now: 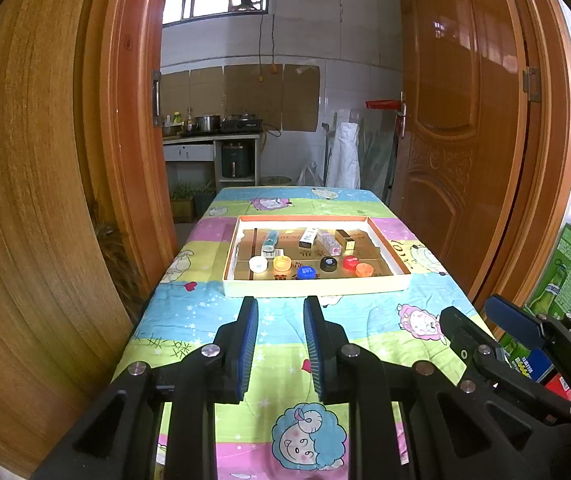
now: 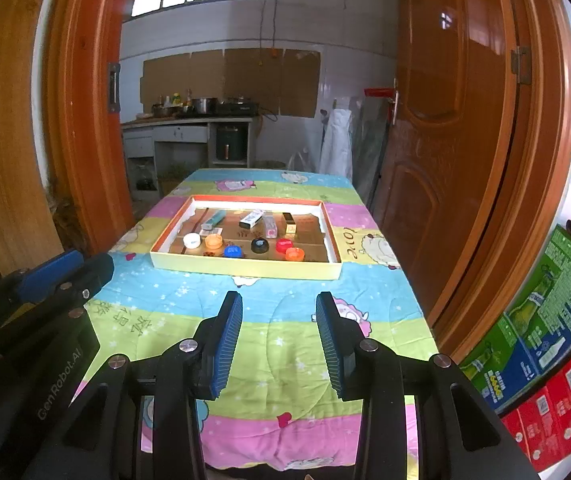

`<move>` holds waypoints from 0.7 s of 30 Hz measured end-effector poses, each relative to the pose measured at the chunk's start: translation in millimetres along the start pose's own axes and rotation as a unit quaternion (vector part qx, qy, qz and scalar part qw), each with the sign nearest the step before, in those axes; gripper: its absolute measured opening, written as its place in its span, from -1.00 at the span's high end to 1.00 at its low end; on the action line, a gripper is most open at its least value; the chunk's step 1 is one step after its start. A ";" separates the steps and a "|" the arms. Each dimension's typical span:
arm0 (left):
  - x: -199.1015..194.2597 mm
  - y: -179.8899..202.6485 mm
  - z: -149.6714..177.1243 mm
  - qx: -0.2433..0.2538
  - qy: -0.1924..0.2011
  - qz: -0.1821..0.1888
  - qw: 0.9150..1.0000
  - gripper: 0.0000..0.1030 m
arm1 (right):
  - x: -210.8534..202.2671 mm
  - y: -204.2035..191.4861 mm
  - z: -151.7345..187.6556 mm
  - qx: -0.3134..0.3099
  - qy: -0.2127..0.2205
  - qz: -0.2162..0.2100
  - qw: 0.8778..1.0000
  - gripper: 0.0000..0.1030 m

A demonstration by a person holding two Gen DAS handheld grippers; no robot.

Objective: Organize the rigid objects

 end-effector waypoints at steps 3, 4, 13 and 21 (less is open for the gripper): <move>-0.2 0.0 0.0 0.000 0.000 0.000 1.000 0.55 | -2.6 -1.7 -1.8 -0.002 0.001 0.000 1.000 0.23; -0.4 0.1 0.0 0.000 0.001 0.001 1.000 0.55 | -2.9 -2.4 -2.6 -0.002 0.001 -0.001 1.000 0.22; -1.6 -0.4 0.4 0.000 0.002 0.000 1.000 0.55 | -5.5 -3.5 -5.4 -0.004 0.004 0.001 1.000 0.22; -4.5 -3.0 -0.9 -0.001 0.001 -0.001 1.000 0.55 | -7.7 -0.7 -10.7 -0.004 0.009 0.006 1.000 0.22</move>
Point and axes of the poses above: each gripper's, at about its wrist camera, not at the fingertips, and x roughly the way its jaws point, y to its right, z to its underside, the point moved 10 cm from there along x, roughly the way its jaws point, and after that the axes turned 1 degree about -x, right-handed, at the moved point
